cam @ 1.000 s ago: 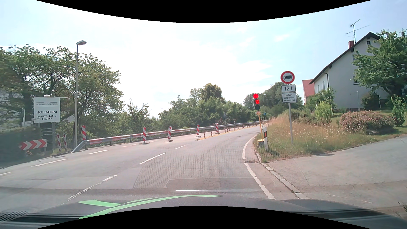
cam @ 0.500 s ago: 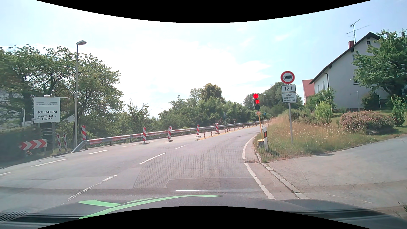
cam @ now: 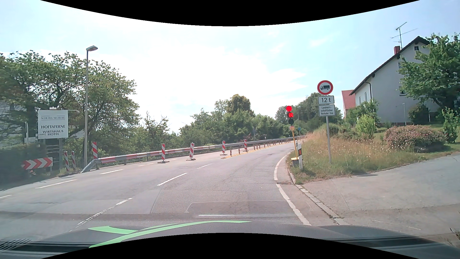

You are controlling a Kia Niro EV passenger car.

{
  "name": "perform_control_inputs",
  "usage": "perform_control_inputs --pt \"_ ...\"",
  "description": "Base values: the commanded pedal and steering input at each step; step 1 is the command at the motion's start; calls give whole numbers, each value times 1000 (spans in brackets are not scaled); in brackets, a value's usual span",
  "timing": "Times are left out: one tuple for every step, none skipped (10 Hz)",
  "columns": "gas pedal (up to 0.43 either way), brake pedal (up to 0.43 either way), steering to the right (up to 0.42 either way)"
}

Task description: Follow the waypoints while adhering to traffic rules and regulations

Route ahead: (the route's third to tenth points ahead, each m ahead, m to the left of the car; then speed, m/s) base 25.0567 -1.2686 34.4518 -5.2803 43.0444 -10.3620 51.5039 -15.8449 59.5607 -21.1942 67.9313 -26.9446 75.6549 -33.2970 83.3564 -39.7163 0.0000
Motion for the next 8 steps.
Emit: perform_control_inputs --pt "0 360 72" --pt "0 360 72" --pt "0 360 72" --pt "0 360 72" --pt "0 360 71" --pt "0 366 72" --pt "0 360 72" --pt "0 366 72"
